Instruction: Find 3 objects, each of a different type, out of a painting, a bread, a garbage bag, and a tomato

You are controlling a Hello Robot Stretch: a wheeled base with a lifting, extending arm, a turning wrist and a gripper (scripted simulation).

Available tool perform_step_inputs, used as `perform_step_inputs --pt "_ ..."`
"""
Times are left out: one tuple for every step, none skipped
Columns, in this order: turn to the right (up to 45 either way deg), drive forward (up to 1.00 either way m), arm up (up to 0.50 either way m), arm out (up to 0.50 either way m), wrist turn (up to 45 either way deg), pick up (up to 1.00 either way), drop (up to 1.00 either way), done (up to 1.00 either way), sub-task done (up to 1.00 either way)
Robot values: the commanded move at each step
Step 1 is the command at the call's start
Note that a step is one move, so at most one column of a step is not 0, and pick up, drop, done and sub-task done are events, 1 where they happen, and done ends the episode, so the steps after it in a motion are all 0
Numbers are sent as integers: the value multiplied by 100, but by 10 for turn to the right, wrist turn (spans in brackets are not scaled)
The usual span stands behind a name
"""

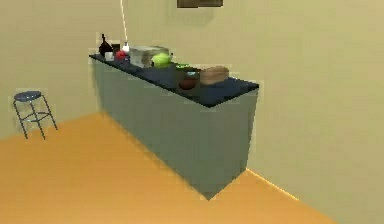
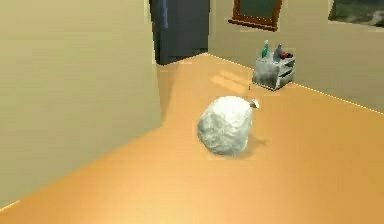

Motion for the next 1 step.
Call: perform_step_inputs --pt "0 80 0 0 0 0 0 0 0"
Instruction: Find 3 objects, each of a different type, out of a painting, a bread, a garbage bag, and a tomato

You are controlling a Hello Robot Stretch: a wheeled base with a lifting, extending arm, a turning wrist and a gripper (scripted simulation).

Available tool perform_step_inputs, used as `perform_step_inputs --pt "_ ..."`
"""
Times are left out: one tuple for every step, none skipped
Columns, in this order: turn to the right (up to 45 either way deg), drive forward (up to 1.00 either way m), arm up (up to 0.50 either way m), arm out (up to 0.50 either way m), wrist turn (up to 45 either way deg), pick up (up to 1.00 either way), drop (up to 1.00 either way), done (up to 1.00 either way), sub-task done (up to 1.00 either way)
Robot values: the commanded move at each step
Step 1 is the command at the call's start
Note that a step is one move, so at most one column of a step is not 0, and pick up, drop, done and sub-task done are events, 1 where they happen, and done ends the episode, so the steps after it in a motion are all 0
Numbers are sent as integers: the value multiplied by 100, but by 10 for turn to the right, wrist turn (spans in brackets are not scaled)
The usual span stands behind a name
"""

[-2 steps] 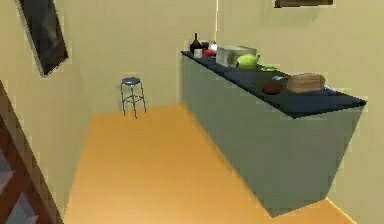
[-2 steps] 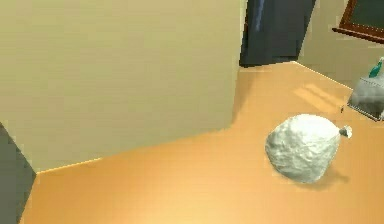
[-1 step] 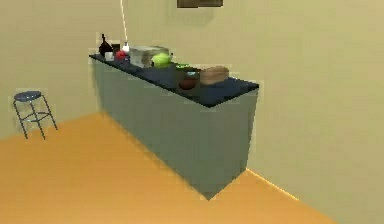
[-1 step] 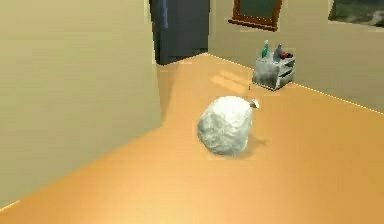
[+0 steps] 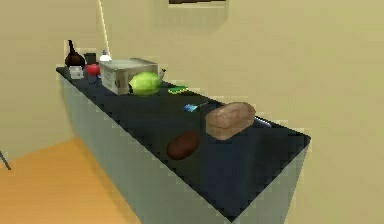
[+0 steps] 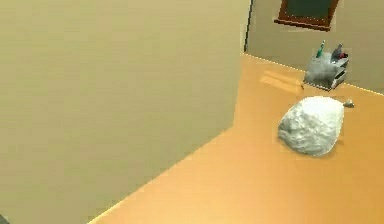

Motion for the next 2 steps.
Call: perform_step_inputs --pt "90 0 0 0 0 0 0 0 0" --pt "0 0 0 0 0 0 0 100 0"
